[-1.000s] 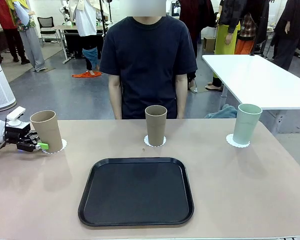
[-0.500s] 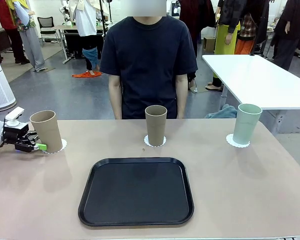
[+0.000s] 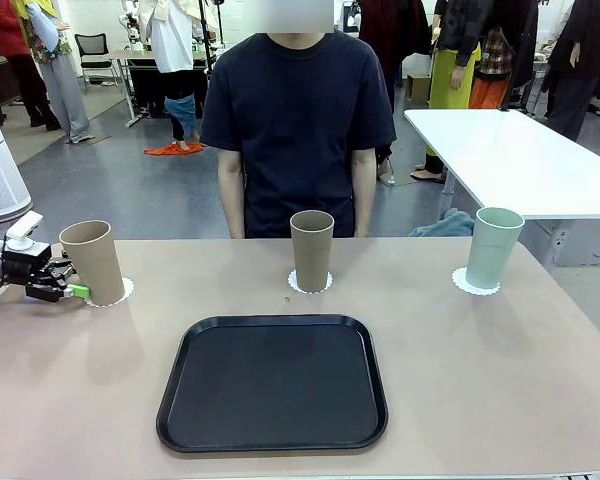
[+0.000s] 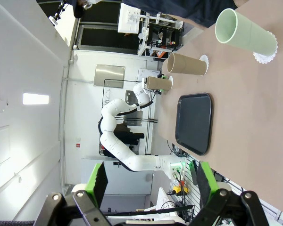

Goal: Place coasters on the table and set cups on them.
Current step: Take one Reusable plastic cup from the Flat Tray and place it on a coaster set by the human.

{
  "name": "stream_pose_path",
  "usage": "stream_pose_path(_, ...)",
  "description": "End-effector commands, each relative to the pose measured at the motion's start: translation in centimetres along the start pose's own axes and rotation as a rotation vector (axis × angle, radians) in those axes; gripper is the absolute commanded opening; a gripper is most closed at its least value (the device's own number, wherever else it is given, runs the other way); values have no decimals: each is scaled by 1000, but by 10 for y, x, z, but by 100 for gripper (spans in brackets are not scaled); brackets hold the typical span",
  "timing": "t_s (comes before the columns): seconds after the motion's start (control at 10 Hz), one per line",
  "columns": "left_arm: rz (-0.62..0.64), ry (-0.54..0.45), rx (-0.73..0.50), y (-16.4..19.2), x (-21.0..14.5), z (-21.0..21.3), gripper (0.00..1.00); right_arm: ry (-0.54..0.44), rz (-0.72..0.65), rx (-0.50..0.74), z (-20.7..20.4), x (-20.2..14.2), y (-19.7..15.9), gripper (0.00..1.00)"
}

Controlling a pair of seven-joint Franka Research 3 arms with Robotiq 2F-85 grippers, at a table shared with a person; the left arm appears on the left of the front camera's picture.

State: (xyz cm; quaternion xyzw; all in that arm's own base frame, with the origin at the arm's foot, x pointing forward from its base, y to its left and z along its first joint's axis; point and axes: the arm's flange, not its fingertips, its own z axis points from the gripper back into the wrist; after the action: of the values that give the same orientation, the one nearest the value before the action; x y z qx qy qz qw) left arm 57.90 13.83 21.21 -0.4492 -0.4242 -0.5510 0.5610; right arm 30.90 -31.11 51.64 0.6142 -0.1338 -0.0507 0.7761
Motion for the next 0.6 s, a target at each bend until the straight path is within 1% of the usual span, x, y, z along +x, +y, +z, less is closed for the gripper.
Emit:
stream_pose_path(0.0, -31, 26, 2, 3, 1, 9, 100, -8, -14, 14, -1, 0, 3, 100)
stream_pose_path(0.5, 10, 118, -21, -10, 9, 47, 100, -8, -14, 14, -1, 0, 3, 100)
